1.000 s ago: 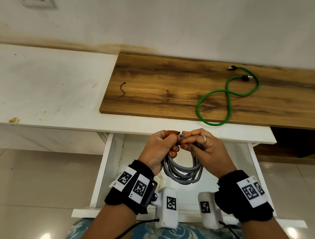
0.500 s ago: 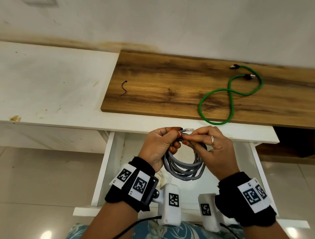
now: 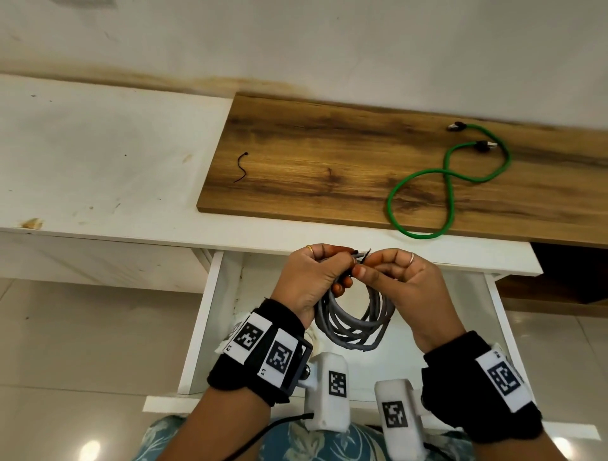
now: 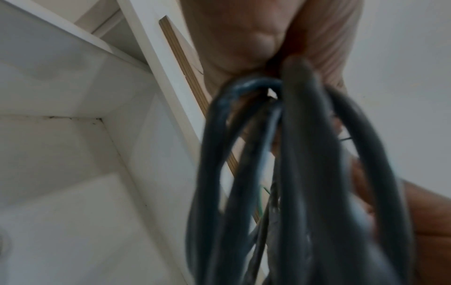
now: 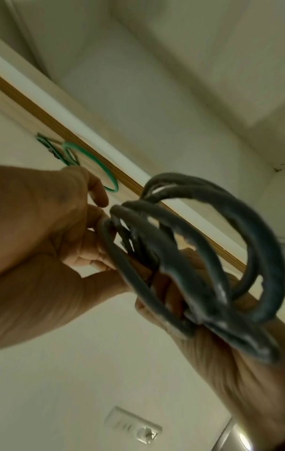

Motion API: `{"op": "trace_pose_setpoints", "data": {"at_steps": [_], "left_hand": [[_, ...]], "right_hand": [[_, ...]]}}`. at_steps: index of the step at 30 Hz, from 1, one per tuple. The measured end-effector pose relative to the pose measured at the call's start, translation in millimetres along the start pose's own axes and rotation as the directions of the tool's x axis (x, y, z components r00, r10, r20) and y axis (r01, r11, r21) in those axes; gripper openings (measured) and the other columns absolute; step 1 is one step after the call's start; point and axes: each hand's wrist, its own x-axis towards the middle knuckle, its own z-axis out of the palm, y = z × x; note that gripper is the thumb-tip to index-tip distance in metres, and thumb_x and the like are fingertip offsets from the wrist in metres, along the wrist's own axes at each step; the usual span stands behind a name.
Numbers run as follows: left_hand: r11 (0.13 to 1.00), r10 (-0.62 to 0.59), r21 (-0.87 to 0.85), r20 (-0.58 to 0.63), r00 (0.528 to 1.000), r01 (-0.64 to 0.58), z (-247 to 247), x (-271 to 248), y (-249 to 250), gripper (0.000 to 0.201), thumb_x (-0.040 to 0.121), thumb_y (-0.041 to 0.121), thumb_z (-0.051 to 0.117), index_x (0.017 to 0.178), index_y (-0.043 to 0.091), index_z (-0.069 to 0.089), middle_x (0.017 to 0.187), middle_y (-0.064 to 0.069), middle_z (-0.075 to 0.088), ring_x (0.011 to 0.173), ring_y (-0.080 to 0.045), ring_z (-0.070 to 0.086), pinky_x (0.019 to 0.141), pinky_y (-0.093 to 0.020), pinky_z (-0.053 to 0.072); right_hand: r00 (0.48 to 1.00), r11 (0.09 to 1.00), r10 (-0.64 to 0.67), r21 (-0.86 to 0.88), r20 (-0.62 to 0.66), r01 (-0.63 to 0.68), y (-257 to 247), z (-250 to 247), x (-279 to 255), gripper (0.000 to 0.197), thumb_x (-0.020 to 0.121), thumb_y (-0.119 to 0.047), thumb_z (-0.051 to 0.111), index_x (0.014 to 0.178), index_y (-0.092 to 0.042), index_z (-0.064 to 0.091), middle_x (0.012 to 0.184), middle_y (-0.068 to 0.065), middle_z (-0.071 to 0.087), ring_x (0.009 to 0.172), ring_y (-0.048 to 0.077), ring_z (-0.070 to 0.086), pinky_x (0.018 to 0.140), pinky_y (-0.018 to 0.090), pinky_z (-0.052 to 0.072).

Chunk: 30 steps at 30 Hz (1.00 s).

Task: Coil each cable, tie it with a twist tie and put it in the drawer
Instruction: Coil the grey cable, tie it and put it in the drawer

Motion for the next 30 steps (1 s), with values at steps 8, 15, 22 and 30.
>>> {"op": "trace_pose_setpoints", "data": {"at_steps": [8, 15, 22, 30], "left_hand": [[0.998, -0.031, -0.06, -0.02, 0.999, 0.03, 1.1, 3.0, -0.9, 0.008, 0.083, -0.001, 0.062, 0.077, 0.004, 0.064, 0.062, -0.008, 0.063, 0.044, -0.009, 0.051, 0.039, -0.015, 0.039], [0.996, -0.037, -0.086, -0.028, 0.999, 0.035, 4.8, 4.0, -2.8, 0.012, 0.082, -0.002, 0.063, 0.072, 0.004, 0.066, 0.063, -0.011, 0.062, 0.044, -0.01, 0.05, 0.038, -0.015, 0.038], [0.999, 0.006, -0.044, -0.067, 0.998, -0.009, 4.7, 2.8, -5.5, 0.006, 0.081, 0.0, 0.065, 0.088, -0.001, 0.066, 0.062, -0.007, 0.064, 0.045, -0.009, 0.053, 0.04, -0.017, 0.041], [0.998, 0.069, 0.018, -0.086, 0.994, -0.067, 9.8, 0.3, -6.0, 0.015, 0.079, -0.001, 0.067, 0.093, -0.004, 0.064, 0.063, -0.005, 0.063, 0.044, -0.009, 0.054, 0.042, -0.018, 0.042]], "right_hand": [[0.995, 0.999, -0.029, -0.023, -0.095, 0.027, -5.0, 6.8, -5.4, 0.013, 0.079, -0.002, 0.07, 0.089, -0.01, 0.072, 0.083, 0.004, 0.075, 0.081, 0.017, 0.071, 0.077, 0.023, 0.056], [0.956, 0.938, -0.168, -0.338, -0.239, 0.081, -7.8, 11.9, -10.8, 0.017, 0.078, -0.019, 0.071, 0.081, -0.035, 0.071, 0.072, -0.009, 0.072, 0.066, 0.001, 0.063, 0.074, 0.032, 0.054], [0.913, 0.762, -0.291, -0.646, -0.286, 0.041, -13.5, 20.0, -15.7, 0.012, 0.074, -0.041, 0.067, 0.068, -0.049, 0.061, 0.062, -0.027, 0.06, 0.073, 0.0, 0.052, 0.087, 0.05, 0.041], [0.901, 0.678, -0.323, -0.735, -0.289, 0.007, -7.5, 18.6, -12.2, 0.006, 0.078, -0.034, 0.069, 0.078, -0.04, 0.069, 0.069, -0.027, 0.057, 0.082, 0.009, 0.049, 0.082, 0.032, 0.021]]}}
